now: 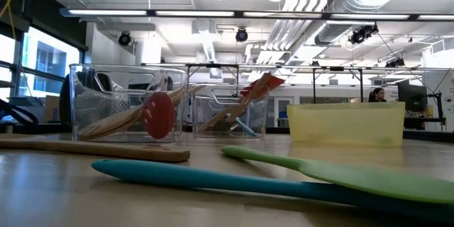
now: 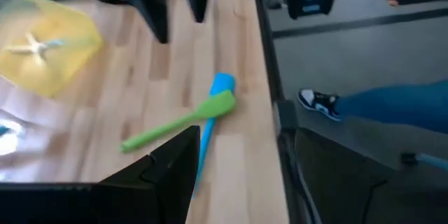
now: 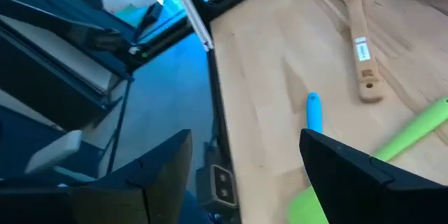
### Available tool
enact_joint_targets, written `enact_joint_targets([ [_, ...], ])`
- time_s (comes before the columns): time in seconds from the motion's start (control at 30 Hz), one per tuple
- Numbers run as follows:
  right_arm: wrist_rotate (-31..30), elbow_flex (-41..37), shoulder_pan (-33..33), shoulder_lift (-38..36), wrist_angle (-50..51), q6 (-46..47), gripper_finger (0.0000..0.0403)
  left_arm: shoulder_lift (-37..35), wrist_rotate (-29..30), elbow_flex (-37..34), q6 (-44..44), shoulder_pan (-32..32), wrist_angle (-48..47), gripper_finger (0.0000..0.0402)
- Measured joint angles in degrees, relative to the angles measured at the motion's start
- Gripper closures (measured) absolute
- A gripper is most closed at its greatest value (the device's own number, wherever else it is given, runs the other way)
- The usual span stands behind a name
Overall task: Pick & Place Kitchen Items
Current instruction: Put the green spatula into the top right transparent bin
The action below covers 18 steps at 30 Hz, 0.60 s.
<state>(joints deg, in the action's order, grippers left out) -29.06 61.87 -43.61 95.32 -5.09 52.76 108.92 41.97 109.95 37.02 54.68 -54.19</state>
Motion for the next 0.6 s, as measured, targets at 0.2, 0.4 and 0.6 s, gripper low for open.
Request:
enact_joint_targets([
  [0.2,-0.71,0.00,1.38,4.22,-0.91,1.02,0.0161,0.01,-1.72,-7.05,1.35,0.20,6.74,0.0174],
  [0.4,-1.06,0.02,4.06,6.58,-2.94,-1.03,0.0179,0.07,-2.90,-13.91,2.28,0.10,13.67,0.0174],
  [0.6,0.75,0.11,6.63,8.04,-3.27,-3.37,0.0182,0.07,-3.08,-16.64,2.47,0.10,16.20,0.0174],
])
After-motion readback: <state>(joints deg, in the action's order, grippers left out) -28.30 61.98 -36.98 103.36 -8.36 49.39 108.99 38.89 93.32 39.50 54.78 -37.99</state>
